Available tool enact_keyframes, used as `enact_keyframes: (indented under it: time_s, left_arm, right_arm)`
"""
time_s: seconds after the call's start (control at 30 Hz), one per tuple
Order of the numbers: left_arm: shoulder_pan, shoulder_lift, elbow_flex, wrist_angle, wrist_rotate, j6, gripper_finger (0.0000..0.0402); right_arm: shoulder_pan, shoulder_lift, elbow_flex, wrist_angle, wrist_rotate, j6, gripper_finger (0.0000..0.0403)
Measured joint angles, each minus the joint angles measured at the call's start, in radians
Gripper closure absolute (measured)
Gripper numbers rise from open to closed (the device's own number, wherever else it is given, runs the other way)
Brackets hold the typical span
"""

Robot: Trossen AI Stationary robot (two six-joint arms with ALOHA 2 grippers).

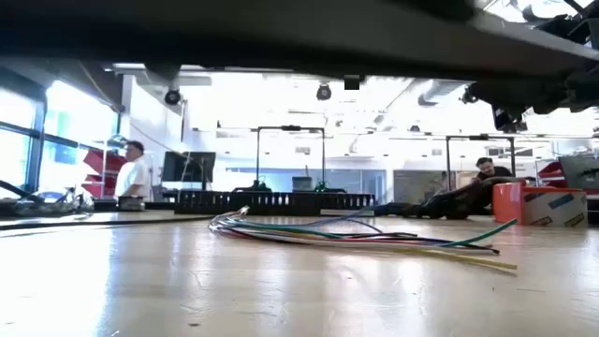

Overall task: Ziptie cables
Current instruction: Move the black cable duct lid to the top right of the table

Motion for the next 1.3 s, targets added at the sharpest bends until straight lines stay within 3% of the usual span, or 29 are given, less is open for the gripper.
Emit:
enact_keyframes:
  time_s: [0.13,0.3,0.4,0.57,0.7,0.8,1.07,1.2,1.3]
  left_arm:
    - [0.052,-0.055,0.000,-0.188,0.043,-0.027,0.0191]
    - [0.179,-0.084,0.000,-0.427,0.231,0.035,0.0191]
    - [0.267,-0.085,0.000,-0.473,0.275,0.112,0.0191]
    - [0.424,-0.085,0.000,-0.417,0.339,0.196,0.0191]
    - [0.541,-0.085,0.000,-0.384,0.407,0.039,0.0191]
    - [0.595,-0.085,0.000,-0.342,0.384,-0.046,0.0191]
    - [0.631,-0.004,0.000,0.036,0.408,-0.061,0.0191]
    - [0.634,0.037,0.000,0.084,0.383,-0.143,0.0180]
    - [0.634,0.061,0.000,0.111,0.307,-0.205,0.0177]
  right_arm:
    - [0.000,0.000,0.000,0.000,0.000,0.000,0.0403]
    - [0.000,0.000,0.000,0.000,0.000,0.000,0.0403]
    - [0.000,0.000,0.000,0.000,0.000,0.000,0.0403]
    - [0.000,0.000,0.000,0.000,0.000,0.000,0.0403]
    - [0.000,0.000,0.000,0.000,0.000,0.000,0.0403]
    - [0.000,0.000,0.000,0.000,0.000,0.000,0.0403]
    - [0.000,0.001,0.000,-0.001,0.000,0.000,0.0403]
    - [0.000,0.000,0.000,0.000,0.000,0.000,0.0403]
    - [0.000,0.000,0.000,0.001,0.000,0.000,0.0403]
